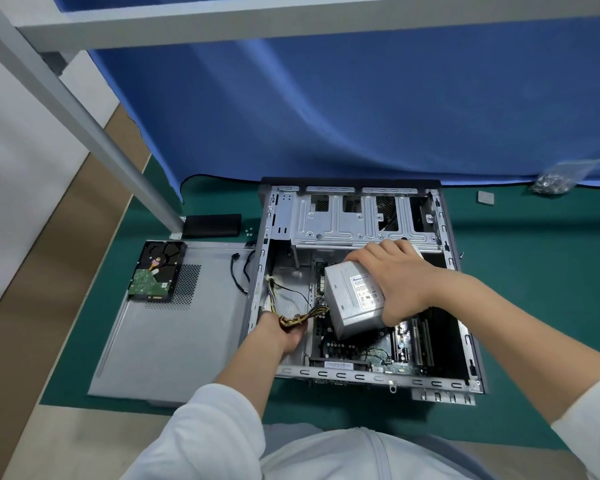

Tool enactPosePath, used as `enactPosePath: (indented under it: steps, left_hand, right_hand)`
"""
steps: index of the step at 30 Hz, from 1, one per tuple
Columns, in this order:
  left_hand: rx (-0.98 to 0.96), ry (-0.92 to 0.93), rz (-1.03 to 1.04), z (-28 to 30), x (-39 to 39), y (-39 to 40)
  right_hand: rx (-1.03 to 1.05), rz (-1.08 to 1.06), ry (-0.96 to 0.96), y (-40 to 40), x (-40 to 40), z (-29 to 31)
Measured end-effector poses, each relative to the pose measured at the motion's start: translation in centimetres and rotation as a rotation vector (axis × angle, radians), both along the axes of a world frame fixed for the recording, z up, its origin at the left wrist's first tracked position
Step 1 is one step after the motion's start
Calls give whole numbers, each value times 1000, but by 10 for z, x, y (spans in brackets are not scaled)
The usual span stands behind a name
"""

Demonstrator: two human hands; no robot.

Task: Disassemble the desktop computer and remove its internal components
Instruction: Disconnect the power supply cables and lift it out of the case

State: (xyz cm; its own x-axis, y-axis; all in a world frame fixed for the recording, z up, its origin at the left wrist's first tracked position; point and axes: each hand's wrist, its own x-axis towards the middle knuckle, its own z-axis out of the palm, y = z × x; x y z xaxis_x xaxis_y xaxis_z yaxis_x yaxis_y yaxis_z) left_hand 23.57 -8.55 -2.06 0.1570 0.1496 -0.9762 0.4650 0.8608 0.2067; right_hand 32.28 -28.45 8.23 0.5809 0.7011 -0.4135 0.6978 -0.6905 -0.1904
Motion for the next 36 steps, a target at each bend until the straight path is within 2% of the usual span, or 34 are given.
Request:
enactPosePath:
  steps: [5,11,15,17,20,25,30,33,36]
  left_hand:
    - [-9,65,-92,3,-9,-3]
    - [-9,-78,-86,26,-3,-8]
    - [50,-201,-357,51,1,-16]
    - [144,-252,-502,60,2,-25]
    - [466,-330,-690,64,-2,-34]
    - [746,-536,-686,63,-14,-32]
    - [884,-611,-574,69,-11,-24]
    - [945,-681,-671,73,-3,-27]
    - [960,-747,-735,81,7,-28]
  right_hand:
    - [-3,-5,-10,-1,-1,0]
    - [11,-11,-6,0,-2,0]
    - [8,-10,-5,-1,-2,1]
    - [5,-9,-3,-1,-2,3]
    - [4,-17,5,-2,-3,4]
    - [11,-7,-13,-6,-2,1]
    - [27,12,0,-4,-4,-1]
    - [82,-23,54,3,-13,-9]
    - [171,18,-78,6,-22,-15]
